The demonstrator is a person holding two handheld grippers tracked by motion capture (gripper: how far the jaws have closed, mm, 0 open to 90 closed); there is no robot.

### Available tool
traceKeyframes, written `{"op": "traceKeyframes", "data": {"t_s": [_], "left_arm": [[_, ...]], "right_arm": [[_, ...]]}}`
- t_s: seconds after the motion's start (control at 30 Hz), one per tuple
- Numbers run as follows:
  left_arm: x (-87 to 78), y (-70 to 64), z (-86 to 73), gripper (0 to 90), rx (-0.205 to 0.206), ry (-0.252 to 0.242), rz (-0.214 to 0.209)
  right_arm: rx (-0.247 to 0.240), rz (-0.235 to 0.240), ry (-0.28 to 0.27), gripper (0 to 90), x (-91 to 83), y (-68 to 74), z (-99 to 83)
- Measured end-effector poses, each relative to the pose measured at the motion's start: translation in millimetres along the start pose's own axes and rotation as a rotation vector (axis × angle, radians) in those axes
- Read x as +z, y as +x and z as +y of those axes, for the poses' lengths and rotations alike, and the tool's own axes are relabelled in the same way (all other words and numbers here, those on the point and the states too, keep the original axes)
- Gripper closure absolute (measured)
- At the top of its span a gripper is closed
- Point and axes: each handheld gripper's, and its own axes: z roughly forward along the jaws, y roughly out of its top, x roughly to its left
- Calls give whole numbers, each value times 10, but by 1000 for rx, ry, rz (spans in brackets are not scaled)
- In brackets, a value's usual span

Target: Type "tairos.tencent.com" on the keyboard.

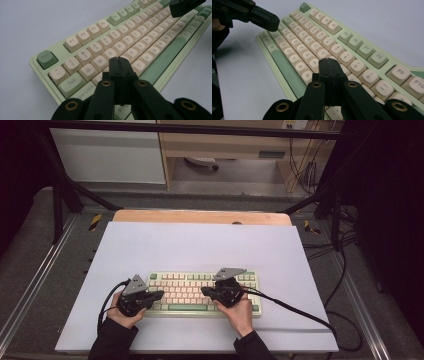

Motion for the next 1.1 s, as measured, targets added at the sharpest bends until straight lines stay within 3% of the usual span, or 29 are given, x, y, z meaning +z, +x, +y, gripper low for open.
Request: {"op": "traceKeyframes", "data": {"t_s": [0.6,1.1], "left_arm": [[0,-3,2,900,-1,-2,1],[-12,0,4,900,0,-5,3]], "right_arm": [[-20,47,29,900,172,158,-5],[-27,24,76,900,240,159,-61]]}}
